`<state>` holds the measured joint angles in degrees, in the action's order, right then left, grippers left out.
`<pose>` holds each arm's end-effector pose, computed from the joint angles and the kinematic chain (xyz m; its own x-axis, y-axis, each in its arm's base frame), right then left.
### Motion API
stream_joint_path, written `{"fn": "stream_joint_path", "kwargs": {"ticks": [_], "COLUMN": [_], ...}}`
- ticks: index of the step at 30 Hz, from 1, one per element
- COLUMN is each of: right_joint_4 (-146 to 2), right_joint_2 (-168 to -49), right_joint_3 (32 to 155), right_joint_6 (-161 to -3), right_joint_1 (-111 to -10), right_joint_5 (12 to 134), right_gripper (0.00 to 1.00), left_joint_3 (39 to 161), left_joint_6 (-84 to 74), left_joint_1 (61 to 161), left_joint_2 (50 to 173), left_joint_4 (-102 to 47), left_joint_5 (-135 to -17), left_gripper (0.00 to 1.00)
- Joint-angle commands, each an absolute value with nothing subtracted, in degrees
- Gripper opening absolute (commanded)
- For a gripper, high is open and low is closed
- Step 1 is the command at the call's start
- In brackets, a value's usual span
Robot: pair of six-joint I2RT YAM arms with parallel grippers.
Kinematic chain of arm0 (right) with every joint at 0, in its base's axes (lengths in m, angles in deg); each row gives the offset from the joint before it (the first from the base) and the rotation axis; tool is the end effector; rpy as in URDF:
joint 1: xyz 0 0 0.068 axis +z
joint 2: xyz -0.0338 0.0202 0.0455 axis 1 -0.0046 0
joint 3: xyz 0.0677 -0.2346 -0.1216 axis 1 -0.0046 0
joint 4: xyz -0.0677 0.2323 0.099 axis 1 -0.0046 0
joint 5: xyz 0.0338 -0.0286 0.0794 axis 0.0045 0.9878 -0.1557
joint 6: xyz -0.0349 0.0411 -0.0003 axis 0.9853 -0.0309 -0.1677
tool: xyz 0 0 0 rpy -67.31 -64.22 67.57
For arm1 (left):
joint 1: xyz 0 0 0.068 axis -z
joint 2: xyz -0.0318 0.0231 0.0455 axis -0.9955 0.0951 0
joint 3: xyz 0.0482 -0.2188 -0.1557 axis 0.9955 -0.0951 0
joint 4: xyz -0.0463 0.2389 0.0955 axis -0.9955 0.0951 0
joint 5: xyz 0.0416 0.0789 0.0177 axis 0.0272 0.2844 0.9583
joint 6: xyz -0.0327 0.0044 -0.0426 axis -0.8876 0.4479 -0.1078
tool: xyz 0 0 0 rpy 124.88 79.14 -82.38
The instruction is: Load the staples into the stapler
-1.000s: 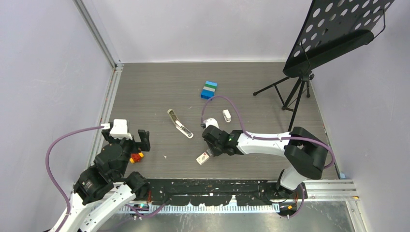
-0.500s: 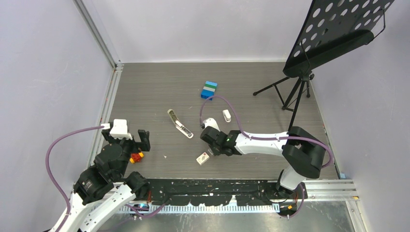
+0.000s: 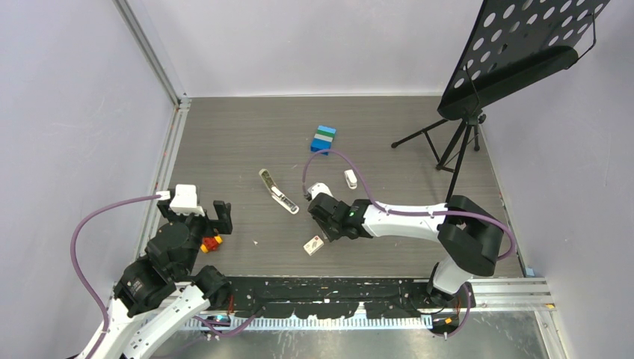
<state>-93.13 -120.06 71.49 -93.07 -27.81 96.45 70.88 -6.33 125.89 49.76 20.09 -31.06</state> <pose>0.1561 0.2713 0.1744 -0.6321 -0.5545 -0.5413 -0.6177 0.7823 -0.0802 0.0482 -0.0140 0.3214 -0.2178 -0.0451 -0.9749 0.0490 0.9972 -0.0570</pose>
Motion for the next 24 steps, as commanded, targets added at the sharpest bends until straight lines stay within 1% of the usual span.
{"fn": "stream_joint_path", "kwargs": {"ticks": [1,12,16,24], "right_joint_4": [-93.5,-93.3,-93.4,-93.3], "right_joint_2": [-119.9,-122.4,-122.9,-122.7], "right_joint_3": [74.6,75.5,75.6,75.1], "right_joint_6": [-90.2,-90.7,-90.7,-91.2], "right_joint_1": [-27.9,-28.3,-28.5,-28.7], "right_joint_5": [96.2,95.9,96.2,96.3], "right_gripper": [0.35,0.34,0.31,0.3], "left_joint_3": [70.9,70.9,70.8,70.8], "left_joint_6": [-5.7,-5.7,-5.6,-5.7], "left_joint_1": [125.7,125.7,125.7,125.7], "left_joint_2": [50.5,50.8,50.7,50.3], "left_joint_4": [17.2,17.2,16.9,17.1], "left_joint_5": [-31.2,-31.5,-31.5,-31.5], "left_gripper": [1.0,1.0,1.0,1.0]}}
